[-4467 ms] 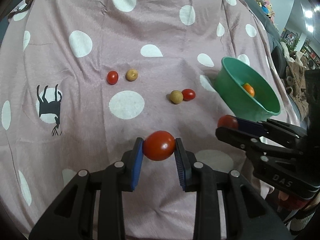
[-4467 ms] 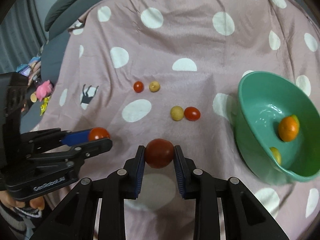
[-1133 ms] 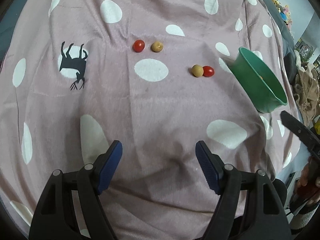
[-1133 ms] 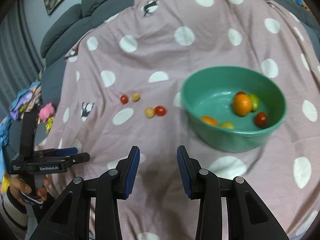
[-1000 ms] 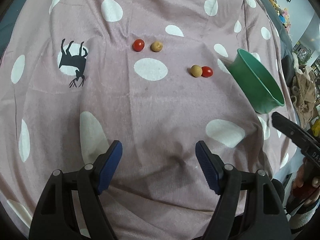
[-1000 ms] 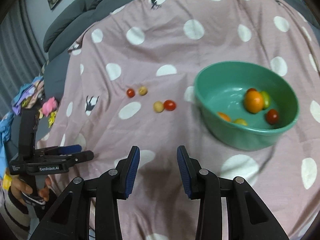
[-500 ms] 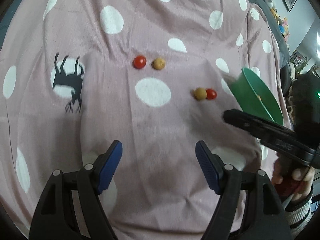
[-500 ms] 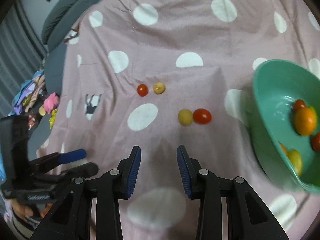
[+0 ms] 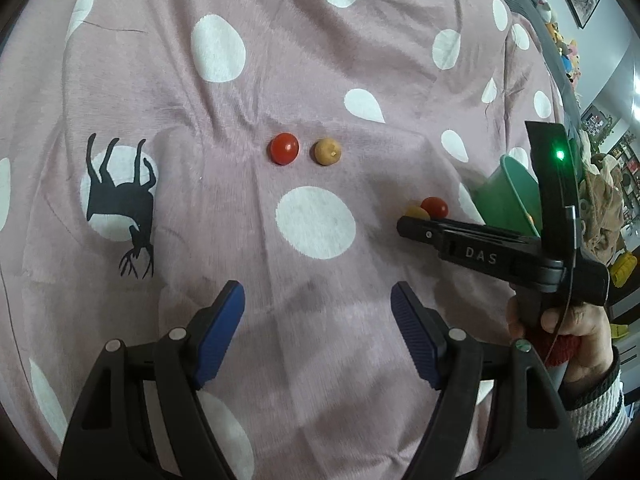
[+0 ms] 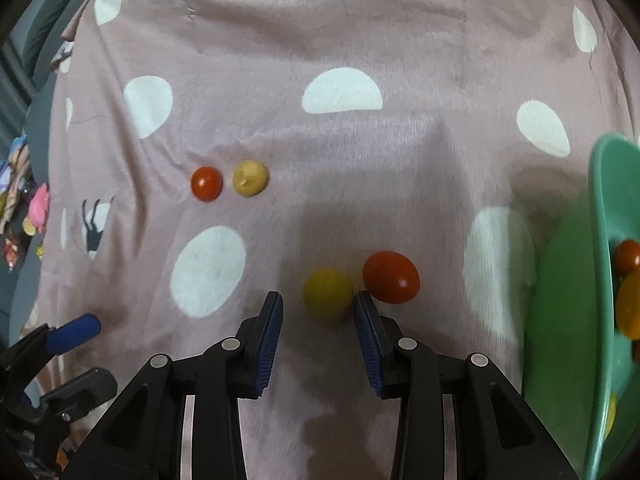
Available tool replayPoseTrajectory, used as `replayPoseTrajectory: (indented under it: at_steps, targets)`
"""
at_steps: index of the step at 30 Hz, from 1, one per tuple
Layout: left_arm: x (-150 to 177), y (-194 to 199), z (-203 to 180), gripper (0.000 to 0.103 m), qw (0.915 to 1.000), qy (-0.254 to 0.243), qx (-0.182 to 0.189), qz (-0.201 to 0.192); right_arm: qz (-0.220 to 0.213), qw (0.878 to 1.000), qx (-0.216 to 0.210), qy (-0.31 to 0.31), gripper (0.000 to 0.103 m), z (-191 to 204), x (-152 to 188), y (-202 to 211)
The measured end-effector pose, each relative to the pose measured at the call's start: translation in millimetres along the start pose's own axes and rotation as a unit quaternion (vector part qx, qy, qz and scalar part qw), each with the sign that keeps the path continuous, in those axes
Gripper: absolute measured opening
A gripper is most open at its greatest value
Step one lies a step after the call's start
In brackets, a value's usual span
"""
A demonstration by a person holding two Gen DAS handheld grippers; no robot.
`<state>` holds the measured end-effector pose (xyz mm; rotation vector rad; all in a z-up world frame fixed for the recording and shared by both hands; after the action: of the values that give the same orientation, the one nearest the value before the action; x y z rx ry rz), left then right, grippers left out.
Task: Organize fruits
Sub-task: 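Lower the left tool onto a yellow cherry tomato while the right tool reaches another, then grasp a yellow tomato with the left tool while the right tool grasps another yellow tomato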
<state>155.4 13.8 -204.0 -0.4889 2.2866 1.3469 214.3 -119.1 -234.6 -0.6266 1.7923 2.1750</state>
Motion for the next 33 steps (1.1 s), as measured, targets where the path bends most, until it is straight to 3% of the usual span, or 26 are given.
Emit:
replayPoseTrajectory:
  at_steps: [3, 5, 8, 12, 15, 18, 22, 26, 33]
  targets:
    - [-3.6, -2.8, -0.7, 0.076, 1.0, -0.001, 0.0, 0.001, -0.003, 0.999, 0.025, 0.026, 0.036, 2.6, -3.0, -3.1]
    - [-6.5, -5.4, -1.1, 0.076, 1.0, -0.001, 0.0, 0.002, -0.005, 0.998, 0.045, 0.046, 0.028, 4.1, -4.3, -4.8]
    - [-12.7, -10.9, -2.1, 0.076, 1.0, 0.0, 0.0, 0.007, -0.007, 0.996, 0.052, 0.068, 0.028, 6.9, -6.0, -5.6]
    - [-28.2, -22.9, -5.3, 0.075, 0.9999, 0.001, -0.005, 0.013, -0.01, 0.998, 0.027, 0.063, 0.028, 9.5, -13.0, -5.8]
    - [-43.9, -37.6, -8.4, 0.075, 0.9998, 0.012, -0.001, 0.017, -0.017, 0.999, -0.017, 0.028, 0.028, 6.0, -26.6, -4.6]
    - [-61.1, -58.0, -11.7, 0.073, 0.9995, 0.02, -0.008, 0.021, -0.032, 0.999, -0.025, 0.001, 0.028, -6.6, -44.3, -4.9]
    - [-79.2, -80.7, -9.4, 0.057, 0.9992, 0.026, -0.025, 0.019, -0.041, 0.997, -0.054, -0.029, 0.028, -14.6, -57.1, -5.1]
    - [-90.1, -93.8, 4.0, 0.056, 0.9982, 0.04, -0.043, 0.015, -0.05, 0.995, -0.067, -0.051, 0.028, -22.6, -63.5, -7.0]
    - [-100.5, -109.7, 12.1, 0.051, 0.9971, 0.038, -0.064, 0.015, -0.049, 0.998, -0.02, -0.035, 0.028, -24.7, -72.1, -18.6]
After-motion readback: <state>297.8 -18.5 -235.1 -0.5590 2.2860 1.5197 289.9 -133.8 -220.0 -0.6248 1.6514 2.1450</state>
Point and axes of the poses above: each gripper's, at about its wrist camera, not at the fingertips, and y roughly against the way its jaws point, z to its left, x to its underside, the point moved 9 cm from there along -y, roughly the way its jaws point, and after that the axes turned 7 degrees about x, right-handed, at the moved point
